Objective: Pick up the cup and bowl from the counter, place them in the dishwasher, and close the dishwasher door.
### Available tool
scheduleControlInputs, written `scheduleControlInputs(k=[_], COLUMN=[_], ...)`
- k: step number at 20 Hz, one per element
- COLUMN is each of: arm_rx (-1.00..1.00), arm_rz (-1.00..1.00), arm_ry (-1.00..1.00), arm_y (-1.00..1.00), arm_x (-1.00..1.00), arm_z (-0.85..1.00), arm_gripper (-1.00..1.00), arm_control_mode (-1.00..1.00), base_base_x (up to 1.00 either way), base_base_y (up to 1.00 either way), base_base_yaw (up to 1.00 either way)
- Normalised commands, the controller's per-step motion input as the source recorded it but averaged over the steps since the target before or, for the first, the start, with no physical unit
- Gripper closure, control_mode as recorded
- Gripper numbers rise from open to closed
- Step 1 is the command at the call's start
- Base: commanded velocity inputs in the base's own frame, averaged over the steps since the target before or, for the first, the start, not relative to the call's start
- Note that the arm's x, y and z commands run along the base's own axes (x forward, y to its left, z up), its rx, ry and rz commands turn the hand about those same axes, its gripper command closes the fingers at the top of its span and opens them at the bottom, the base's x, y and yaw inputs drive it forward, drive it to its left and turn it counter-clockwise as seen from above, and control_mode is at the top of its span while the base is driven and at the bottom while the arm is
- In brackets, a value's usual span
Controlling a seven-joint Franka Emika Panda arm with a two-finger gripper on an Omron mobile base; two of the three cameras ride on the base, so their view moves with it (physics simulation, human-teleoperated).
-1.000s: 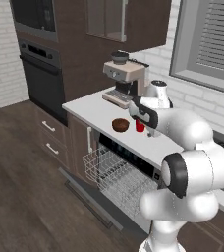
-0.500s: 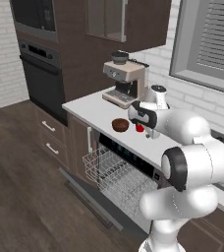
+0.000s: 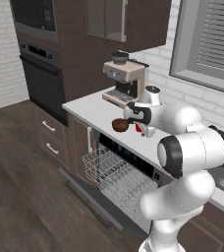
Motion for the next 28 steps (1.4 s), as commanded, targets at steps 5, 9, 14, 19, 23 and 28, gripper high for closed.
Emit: scheduleControlInputs(k=[5,9,14,19,23,28], arm_rx=[0.00,0.00,0.00,0.00,0.00,0.00], arm_rz=[0.01,0.02,0.02,0.01,0.00,0.00], arm_ry=[0.00,0.00,0.00,0.00,0.00,0.01], arm_y=[0.00,0.00,0.00,0.05,0.11,0.05], arm_x=[0.33,0.31,0.31,0.34,0.36,0.37], arm_z=[-0.07,-0.29,-0.31,-0.21,-0.17,-0.14], arm_gripper=[-1.00,-1.00,-1.00,-1.00,-1.00,-1.00], arm_control_mode=[-1.00,-1.00,-1.00,-1.00,-1.00,-1.00], base_base_x=[0.00,0.00,0.00,0.00,0.00,0.00], base_base_y=[0.00,0.00,0.00,0.00,0.00,0.00], base_base_yaw=[0.00,0.00,0.00,0.00,0.00,0.00])
